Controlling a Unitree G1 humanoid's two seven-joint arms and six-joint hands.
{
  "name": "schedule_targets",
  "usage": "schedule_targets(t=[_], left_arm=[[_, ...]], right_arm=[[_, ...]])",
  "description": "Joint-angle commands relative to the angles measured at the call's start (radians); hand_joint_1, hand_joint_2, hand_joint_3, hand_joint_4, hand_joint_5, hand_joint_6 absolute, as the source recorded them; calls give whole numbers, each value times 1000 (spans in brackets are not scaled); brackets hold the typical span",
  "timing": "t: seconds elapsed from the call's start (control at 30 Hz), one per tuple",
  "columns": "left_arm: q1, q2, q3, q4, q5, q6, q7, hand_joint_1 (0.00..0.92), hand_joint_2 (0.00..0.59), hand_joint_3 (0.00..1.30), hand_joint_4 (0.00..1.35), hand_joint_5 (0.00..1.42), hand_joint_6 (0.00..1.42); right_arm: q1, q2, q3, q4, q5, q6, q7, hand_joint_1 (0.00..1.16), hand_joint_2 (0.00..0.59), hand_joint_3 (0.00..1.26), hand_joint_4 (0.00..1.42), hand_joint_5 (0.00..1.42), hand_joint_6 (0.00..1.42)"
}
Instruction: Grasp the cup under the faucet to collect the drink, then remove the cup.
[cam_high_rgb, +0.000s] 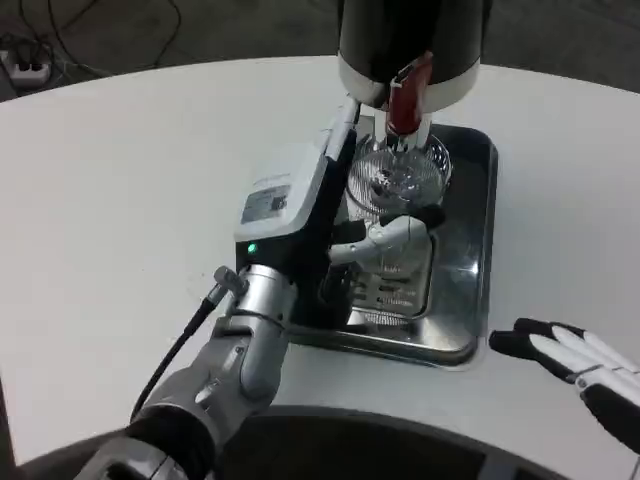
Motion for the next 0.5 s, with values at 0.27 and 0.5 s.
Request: schedule_targets(t=[0.27, 0.5], left_arm=[[47, 21, 29, -24, -26, -42, 11, 139, 60, 0, 22, 460, 439], [76, 34, 46, -45, -39, -50, 2, 110, 35, 0, 54, 464, 416]], right_arm=[[17, 12, -4, -14, 7, -19, -12, 505, 488, 114, 51, 0, 0], [13, 14, 7, -14, 1, -19, -10, 500, 493, 115, 52, 0, 0]])
